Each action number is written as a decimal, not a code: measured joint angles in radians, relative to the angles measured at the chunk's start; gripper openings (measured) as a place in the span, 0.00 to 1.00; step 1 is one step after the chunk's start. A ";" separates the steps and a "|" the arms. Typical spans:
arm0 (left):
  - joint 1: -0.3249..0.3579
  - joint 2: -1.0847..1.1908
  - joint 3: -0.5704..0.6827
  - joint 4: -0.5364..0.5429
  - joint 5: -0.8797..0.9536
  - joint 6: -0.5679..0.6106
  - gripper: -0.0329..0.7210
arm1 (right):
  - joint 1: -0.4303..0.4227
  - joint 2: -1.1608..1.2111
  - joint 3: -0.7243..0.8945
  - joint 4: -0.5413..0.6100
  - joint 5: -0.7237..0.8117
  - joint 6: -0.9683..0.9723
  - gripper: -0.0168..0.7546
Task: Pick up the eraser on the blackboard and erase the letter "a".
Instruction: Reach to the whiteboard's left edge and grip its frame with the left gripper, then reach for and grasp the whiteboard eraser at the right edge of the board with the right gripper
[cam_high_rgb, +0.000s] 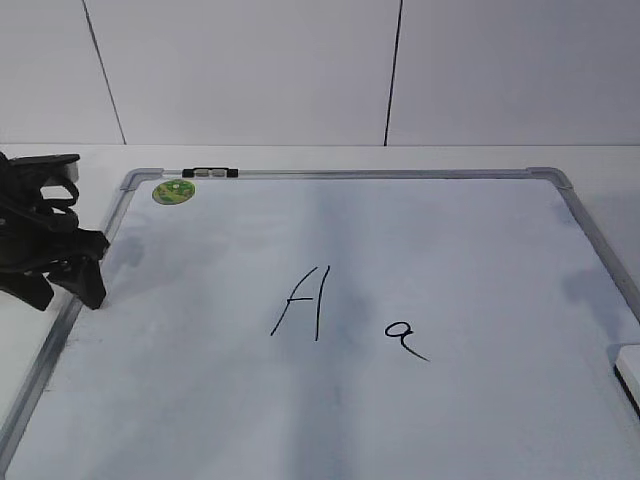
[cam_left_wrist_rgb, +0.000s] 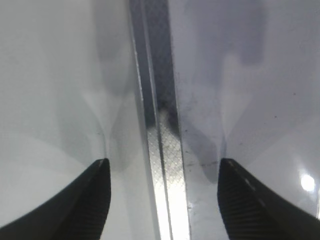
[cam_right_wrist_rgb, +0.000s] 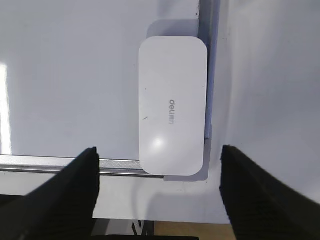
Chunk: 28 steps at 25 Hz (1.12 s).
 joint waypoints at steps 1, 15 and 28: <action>0.000 0.002 0.000 0.000 0.000 0.000 0.70 | 0.000 0.000 0.000 0.000 0.000 0.000 0.76; 0.000 0.009 0.000 0.000 -0.004 0.000 0.67 | 0.000 0.000 0.000 0.005 -0.002 -0.002 0.77; 0.000 0.009 0.000 0.000 -0.006 0.000 0.40 | 0.000 0.000 0.000 0.005 0.001 -0.003 0.76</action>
